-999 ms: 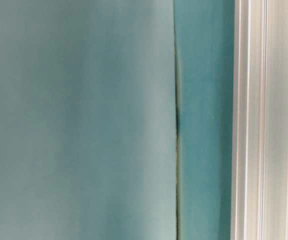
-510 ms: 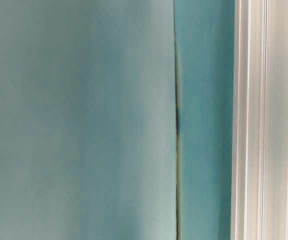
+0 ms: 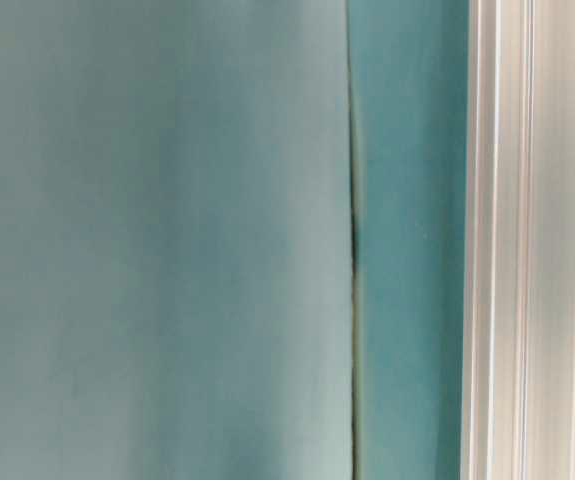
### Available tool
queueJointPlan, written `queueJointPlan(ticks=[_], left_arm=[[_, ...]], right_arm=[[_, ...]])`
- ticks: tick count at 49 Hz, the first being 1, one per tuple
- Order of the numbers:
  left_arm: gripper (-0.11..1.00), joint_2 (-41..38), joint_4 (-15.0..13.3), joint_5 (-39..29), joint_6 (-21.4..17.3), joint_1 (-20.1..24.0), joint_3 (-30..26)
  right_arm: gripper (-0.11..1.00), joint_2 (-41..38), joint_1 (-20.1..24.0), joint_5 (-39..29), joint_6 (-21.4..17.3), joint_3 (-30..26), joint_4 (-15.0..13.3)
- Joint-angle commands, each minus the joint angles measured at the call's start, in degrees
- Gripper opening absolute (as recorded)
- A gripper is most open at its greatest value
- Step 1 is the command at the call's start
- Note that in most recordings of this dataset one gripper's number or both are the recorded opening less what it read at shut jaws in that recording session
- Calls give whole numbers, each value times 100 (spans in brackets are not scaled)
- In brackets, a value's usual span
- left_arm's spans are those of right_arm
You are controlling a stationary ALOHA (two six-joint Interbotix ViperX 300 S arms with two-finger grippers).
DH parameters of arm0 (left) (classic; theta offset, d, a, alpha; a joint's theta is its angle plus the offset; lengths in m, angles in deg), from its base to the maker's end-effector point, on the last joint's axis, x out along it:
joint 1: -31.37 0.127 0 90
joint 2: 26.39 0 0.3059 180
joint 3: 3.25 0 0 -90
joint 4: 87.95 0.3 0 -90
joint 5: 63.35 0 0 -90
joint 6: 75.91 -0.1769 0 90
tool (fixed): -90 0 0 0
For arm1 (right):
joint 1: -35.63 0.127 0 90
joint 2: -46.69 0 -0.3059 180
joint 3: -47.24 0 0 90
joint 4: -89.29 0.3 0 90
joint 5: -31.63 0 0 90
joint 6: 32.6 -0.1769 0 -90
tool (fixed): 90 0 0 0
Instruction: Lift the metal rail with both hands.
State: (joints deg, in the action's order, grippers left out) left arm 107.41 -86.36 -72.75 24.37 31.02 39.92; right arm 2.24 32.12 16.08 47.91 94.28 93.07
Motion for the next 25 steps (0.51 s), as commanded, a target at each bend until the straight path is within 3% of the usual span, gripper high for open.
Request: queueJointPlan(ticks=[1,25], left_arm=[[96,-26,0,62,0,-18,-62],[96,-18,0,62,-9,-18,-62]], right_arm=[[99,-9,-9,70,0,-44,18],[99,-9,-9,158,0,-35,18]])
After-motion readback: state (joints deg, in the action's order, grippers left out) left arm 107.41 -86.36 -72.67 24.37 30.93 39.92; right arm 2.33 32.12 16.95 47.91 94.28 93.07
